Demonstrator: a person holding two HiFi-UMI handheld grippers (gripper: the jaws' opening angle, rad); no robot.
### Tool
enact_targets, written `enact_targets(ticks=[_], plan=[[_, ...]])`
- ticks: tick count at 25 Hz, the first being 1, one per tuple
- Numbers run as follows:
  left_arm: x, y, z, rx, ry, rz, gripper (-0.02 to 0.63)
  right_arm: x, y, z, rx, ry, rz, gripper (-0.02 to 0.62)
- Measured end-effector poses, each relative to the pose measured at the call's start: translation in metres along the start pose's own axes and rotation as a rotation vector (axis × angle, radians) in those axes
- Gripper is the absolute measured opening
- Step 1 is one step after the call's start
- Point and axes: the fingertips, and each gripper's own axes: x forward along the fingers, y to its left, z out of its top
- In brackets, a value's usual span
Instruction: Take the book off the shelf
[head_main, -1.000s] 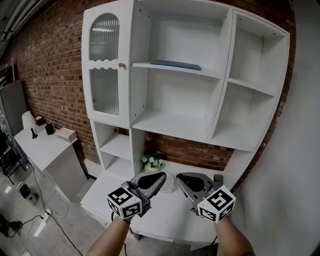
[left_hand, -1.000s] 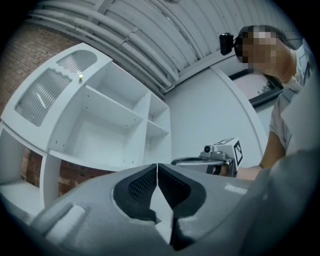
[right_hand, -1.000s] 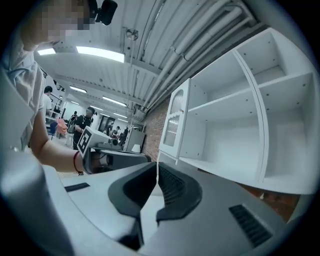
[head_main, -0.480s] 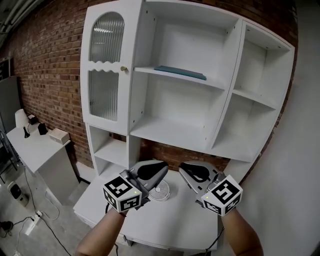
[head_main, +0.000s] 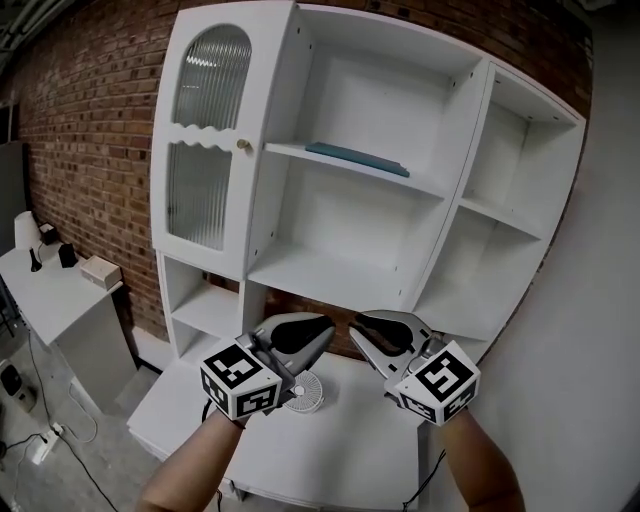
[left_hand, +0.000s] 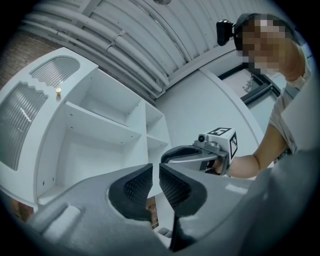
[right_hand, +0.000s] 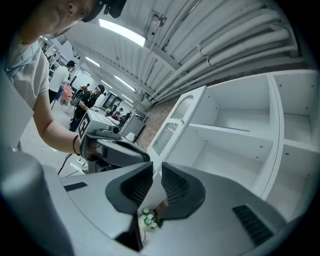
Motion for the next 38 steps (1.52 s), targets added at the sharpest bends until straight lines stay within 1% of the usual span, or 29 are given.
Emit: enact_targets(ticks=[2,8,13,17,21,24,27,30,34,38], plan=[[0.003,0.002,0.004,0.000,-0.012,-0.003,0.035,0.003,-0.006,0.005,-0.037,0.019,0.003,0.081],[0.011,0.012,0.015,0.008,-0.035,0.000,0.060,0.007,-0.030,0.020,-0.169,0.088,-0.006,0.089],[0.019,0.019,0.020,-0.002,-0.052,0.001,0.063,0.012,-0.050,0.032,-0.263,0.139,-0.006,0.089],[0.028,0.031,0.030,-0.004,-0.075,0.005,0.066,0.019,-0.066,0.044,-0.305,0.156,-0.019,0.092],[0.035,0.044,0.044,0.007,-0.092,0.011,0.066,0.029,-0.074,0.051,-0.307,0.155,-0.022,0.103],[0.038,0.051,0.053,0.016,-0.100,0.012,0.066,0.035,-0.077,0.055,-0.329,0.159,-0.024,0.109],[0.040,0.058,0.058,0.021,-0.107,0.017,0.067,0.040,-0.082,0.060,-0.351,0.166,-0.023,0.112],[0.043,0.065,0.060,0.019,-0.108,0.018,0.067,0.046,-0.093,0.069,-0.393,0.177,-0.036,0.112],[0.051,0.071,0.062,0.007,-0.114,0.009,0.067,0.057,-0.115,0.079,-0.454,0.207,-0.064,0.112],[0.055,0.080,0.066,-0.006,-0.122,0.002,0.067,0.070,-0.135,0.081,-0.499,0.262,-0.075,0.112]])
